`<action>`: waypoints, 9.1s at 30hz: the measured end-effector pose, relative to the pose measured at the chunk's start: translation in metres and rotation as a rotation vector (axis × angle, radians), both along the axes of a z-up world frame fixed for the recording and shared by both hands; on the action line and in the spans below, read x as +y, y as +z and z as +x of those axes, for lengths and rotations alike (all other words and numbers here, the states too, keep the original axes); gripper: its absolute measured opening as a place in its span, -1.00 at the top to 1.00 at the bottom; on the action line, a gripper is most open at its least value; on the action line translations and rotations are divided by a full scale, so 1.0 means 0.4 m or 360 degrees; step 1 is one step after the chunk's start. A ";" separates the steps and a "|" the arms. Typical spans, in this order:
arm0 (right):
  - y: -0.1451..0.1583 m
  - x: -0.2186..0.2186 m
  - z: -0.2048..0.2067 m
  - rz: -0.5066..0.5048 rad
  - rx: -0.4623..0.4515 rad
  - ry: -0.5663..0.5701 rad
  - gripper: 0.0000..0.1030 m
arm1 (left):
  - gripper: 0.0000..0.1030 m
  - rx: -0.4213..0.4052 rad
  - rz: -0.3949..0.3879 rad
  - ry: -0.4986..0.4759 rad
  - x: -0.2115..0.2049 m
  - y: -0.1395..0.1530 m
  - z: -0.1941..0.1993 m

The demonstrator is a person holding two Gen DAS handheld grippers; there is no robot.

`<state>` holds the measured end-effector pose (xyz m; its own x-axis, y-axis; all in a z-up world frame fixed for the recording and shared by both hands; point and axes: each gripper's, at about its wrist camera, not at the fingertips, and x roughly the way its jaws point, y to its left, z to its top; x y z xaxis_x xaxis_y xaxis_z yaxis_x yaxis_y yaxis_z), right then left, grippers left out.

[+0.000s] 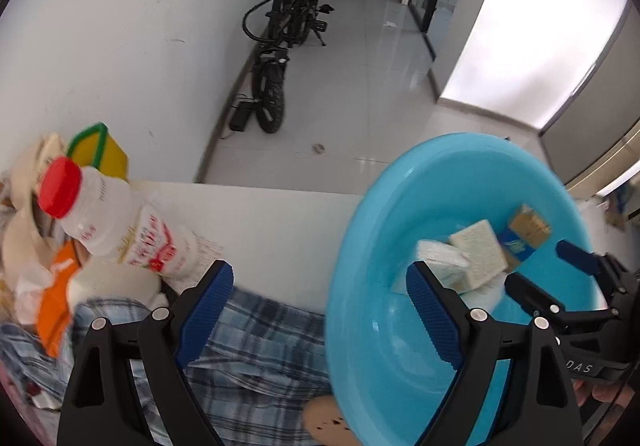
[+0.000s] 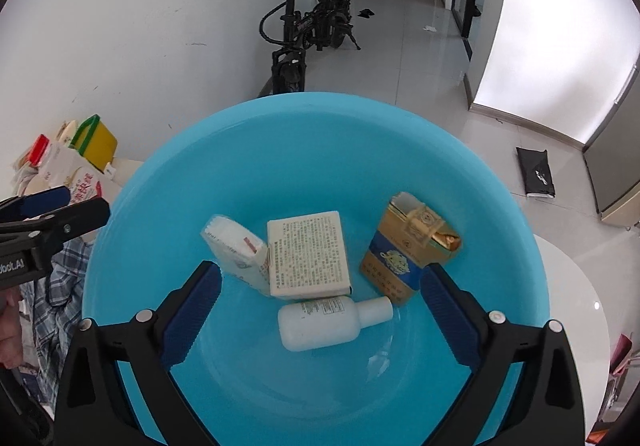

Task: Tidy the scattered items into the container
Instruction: 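Lower the gold Liqun box into the basin and open the right tool, then withdraw both open tools from the basin back over the item pile, then close the left tool on the black box while the right tool grasps the pink rolled mat, then lift the black box and pink mat and carry them over the basin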

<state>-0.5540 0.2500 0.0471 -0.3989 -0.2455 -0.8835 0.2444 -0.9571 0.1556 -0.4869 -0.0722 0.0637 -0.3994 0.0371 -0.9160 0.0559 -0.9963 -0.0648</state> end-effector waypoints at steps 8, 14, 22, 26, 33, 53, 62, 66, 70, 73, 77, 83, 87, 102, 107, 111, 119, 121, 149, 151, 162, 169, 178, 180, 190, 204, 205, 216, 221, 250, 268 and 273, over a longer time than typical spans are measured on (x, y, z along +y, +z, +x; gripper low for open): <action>0.040 0.056 0.058 -0.0068 0.0064 0.0073 -0.93 | -0.75 0.0067 0.0017 -0.0183 0.038 0.015 0.069; 0.065 0.058 0.114 -0.0136 0.0100 0.0147 -0.93 | -0.75 0.0084 -0.0038 -0.0345 0.092 0.015 0.140; 0.111 0.030 0.225 -0.0135 0.0196 0.0338 -0.93 | -0.75 0.0273 -0.0208 -0.0644 0.193 0.091 0.320; 0.138 0.034 0.293 -0.0184 0.0287 0.0410 -0.93 | -0.75 0.0313 -0.0194 -0.0760 0.222 0.123 0.400; 0.176 0.065 0.390 -0.0272 0.0336 0.0455 -0.93 | -0.75 0.0273 -0.0216 -0.0889 0.243 0.108 0.498; 0.182 0.095 0.635 -0.0342 0.0495 0.0690 -0.93 | -0.75 0.0301 -0.0181 -0.1248 0.324 0.099 0.796; 0.102 0.104 0.709 -0.0306 0.0411 0.0750 -0.93 | -0.75 0.0272 -0.0160 -0.1343 0.330 0.040 0.861; 0.073 0.108 0.729 -0.0326 0.0363 0.0734 -0.93 | -0.75 0.0254 -0.0174 -0.1349 0.329 0.008 0.874; 0.049 0.088 0.765 -0.0219 0.0413 0.0779 -0.93 | -0.75 0.0234 -0.0152 -0.1355 0.324 -0.018 0.882; 0.022 0.073 0.797 -0.0126 0.0451 0.0790 -0.93 | -0.75 0.0243 -0.0091 -0.1330 0.310 -0.032 0.887; -0.037 0.050 0.836 0.0014 0.0451 0.0833 -0.93 | -0.75 0.0183 -0.0020 -0.1313 0.290 -0.069 0.891; -0.125 0.025 0.852 0.0116 0.0356 0.0883 -0.93 | -0.75 0.0090 0.0013 -0.1299 0.274 -0.133 0.902; -0.170 0.032 0.828 0.0035 0.0240 0.0834 -0.93 | -0.75 0.0005 0.0102 -0.1247 0.260 -0.180 0.900; -0.249 0.011 0.785 0.0005 0.0086 0.0781 -0.93 | -0.75 0.0110 -0.0024 -0.1270 0.245 -0.191 0.889; -0.249 0.000 0.798 -0.0005 0.0078 0.0812 -0.93 | -0.75 0.0096 -0.0004 -0.1277 0.250 -0.204 0.851; -0.247 0.006 0.804 -0.0021 0.0070 0.0807 -0.93 | -0.75 0.0095 0.0006 -0.1248 0.245 -0.221 0.822; -0.257 0.030 0.791 -0.0045 0.0050 0.0754 -0.93 | -0.75 0.0100 0.0039 -0.1244 0.247 -0.224 0.802; -0.261 0.030 0.786 -0.0052 0.0045 0.0751 -0.93 | -0.75 0.0099 0.0035 -0.1235 0.249 -0.225 0.799; -0.251 0.020 0.799 0.0003 0.0139 0.0733 -0.93 | 0.38 0.0164 0.0058 -0.1249 0.206 -0.177 0.880; -0.247 0.012 0.803 0.0041 0.0171 0.0746 -0.93 | 0.38 0.0134 0.0109 -0.1246 0.213 -0.182 0.877; -0.264 -0.002 0.787 0.0095 0.0154 0.0724 -0.93 | 0.38 0.0137 0.0089 -0.1154 0.193 -0.199 0.865; -0.284 0.002 0.777 0.0057 0.0111 0.0707 -0.92 | 0.38 0.0132 0.0087 -0.1169 0.188 -0.201 0.871; -0.267 0.001 0.827 0.0108 0.0101 0.0795 -0.29 | 0.38 0.0125 0.0073 -0.1188 0.198 -0.204 0.883; -0.259 0.001 0.837 0.0088 0.0105 0.0801 -0.29 | 0.38 0.0124 0.0075 -0.1187 0.198 -0.204 0.883; -0.234 0.011 0.852 0.0032 0.0100 0.0785 -0.29 | 0.38 0.0124 0.0051 -0.1168 0.193 -0.197 0.884; -0.141 0.047 0.880 -0.0020 0.0229 0.0779 -0.29 | 0.38 0.0178 0.0044 -0.1189 0.209 -0.159 0.910; -0.133 0.049 0.884 -0.0026 0.0240 0.0781 -0.29 | 0.38 0.0193 0.0045 -0.1173 0.209 -0.154 0.911; -0.044 0.061 0.901 0.0027 0.0459 0.0724 -0.29 | 0.38 0.0260 -0.0006 -0.1187 0.221 -0.101 0.895; 0.001 0.082 0.882 -0.0013 0.0498 0.0668 -0.29 | 0.38 0.0304 -0.0002 -0.1186 0.224 -0.074 0.875; 0.241 0.142 0.805 -0.0125 0.0872 0.0508 -0.29 | 0.38 0.0616 -0.0141 -0.1130 0.314 0.155 0.754; 0.269 0.128 0.570 -0.0138 0.0708 0.0353 -0.29 | 0.38 0.0565 -0.0004 -0.0851 0.298 0.234 0.462; 0.261 0.128 0.488 -0.0104 0.0652 0.0319 -0.29 | 0.38 0.0472 0.0048 -0.0793 0.299 0.208 0.369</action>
<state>-0.3589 0.3012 0.1514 -0.6511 -0.4032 -0.6431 0.4776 -0.8761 0.0658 -0.3395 0.0475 0.1470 -0.5663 0.3107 -0.7634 -0.4441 -0.8953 -0.0349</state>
